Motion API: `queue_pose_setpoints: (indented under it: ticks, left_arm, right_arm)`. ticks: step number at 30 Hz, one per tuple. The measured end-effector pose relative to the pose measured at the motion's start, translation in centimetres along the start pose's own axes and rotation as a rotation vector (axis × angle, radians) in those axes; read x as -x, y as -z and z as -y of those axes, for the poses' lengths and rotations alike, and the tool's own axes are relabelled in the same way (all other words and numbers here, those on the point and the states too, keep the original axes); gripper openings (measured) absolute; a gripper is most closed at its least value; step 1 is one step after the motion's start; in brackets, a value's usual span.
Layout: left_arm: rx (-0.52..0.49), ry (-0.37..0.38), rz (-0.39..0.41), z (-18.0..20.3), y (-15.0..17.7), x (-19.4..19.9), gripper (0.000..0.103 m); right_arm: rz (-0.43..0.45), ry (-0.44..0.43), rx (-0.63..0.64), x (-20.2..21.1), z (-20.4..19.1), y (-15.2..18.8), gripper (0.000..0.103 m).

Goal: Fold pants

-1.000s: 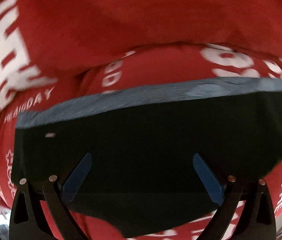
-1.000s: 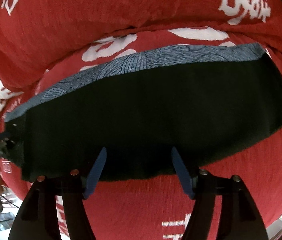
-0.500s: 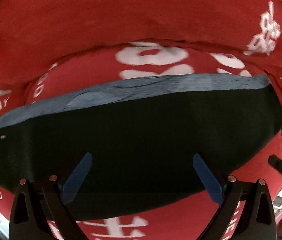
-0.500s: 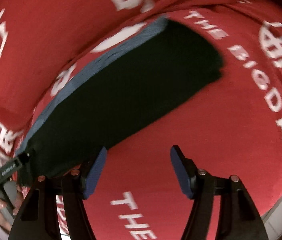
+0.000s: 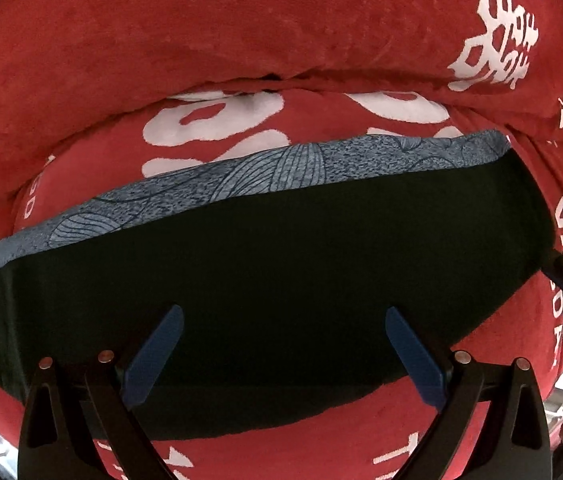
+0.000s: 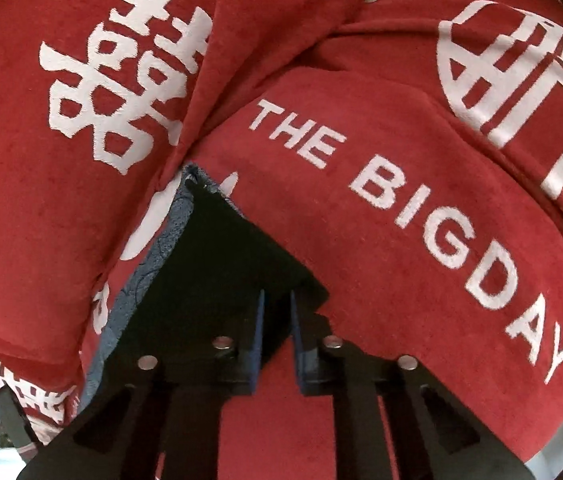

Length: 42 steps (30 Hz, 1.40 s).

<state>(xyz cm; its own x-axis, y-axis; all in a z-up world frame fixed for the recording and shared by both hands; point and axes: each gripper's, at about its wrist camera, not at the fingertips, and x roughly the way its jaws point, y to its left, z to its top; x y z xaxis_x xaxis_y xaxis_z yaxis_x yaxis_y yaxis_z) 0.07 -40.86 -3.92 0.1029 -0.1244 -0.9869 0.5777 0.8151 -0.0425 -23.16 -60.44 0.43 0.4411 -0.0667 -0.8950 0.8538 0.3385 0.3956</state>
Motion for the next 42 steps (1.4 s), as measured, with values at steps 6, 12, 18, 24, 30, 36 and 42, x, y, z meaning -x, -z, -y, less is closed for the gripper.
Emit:
queue_pose_setpoints:
  ticks: [6,12,18,24,30,36,42]
  left_arm:
    - [-0.003,-0.006,-0.044,0.5,0.8,-1.5,0.102]
    - [-0.015,-0.015,-0.052,0.5,1.8,-2.4,0.102]
    - [-0.018,-0.013,-0.059,0.4,1.8,-2.3,0.102]
    - [-0.012,-0.017,-0.045,0.2,1.6,-1.8,0.102]
    - [-0.02,-0.025,-0.011,0.2,2.0,-0.5,0.102]
    - [-0.032,-0.028,-0.054,0.2,2.6,-2.1,0.102]
    - [-0.043,-0.032,-0.049,0.4,2.7,-2.1,0.102]
  right_arm:
    - [-0.025,0.03,-0.009,0.1,1.9,0.1,0.005]
    - [-0.096,-0.193,-0.042,0.3,2.4,1.2,0.009]
    - [-0.144,-0.208,-0.108,-2.5,1.6,1.3,0.015]
    - [-0.146,-0.231,-0.158,-3.1,1.8,1.4,0.015]
    - [-0.121,-0.215,-0.083,-1.8,0.9,1.5,0.007]
    - [-0.144,-0.189,-0.079,-2.1,2.2,2.0,0.008]
    - [-0.197,-0.228,-0.008,-1.2,1.9,3.6,0.011]
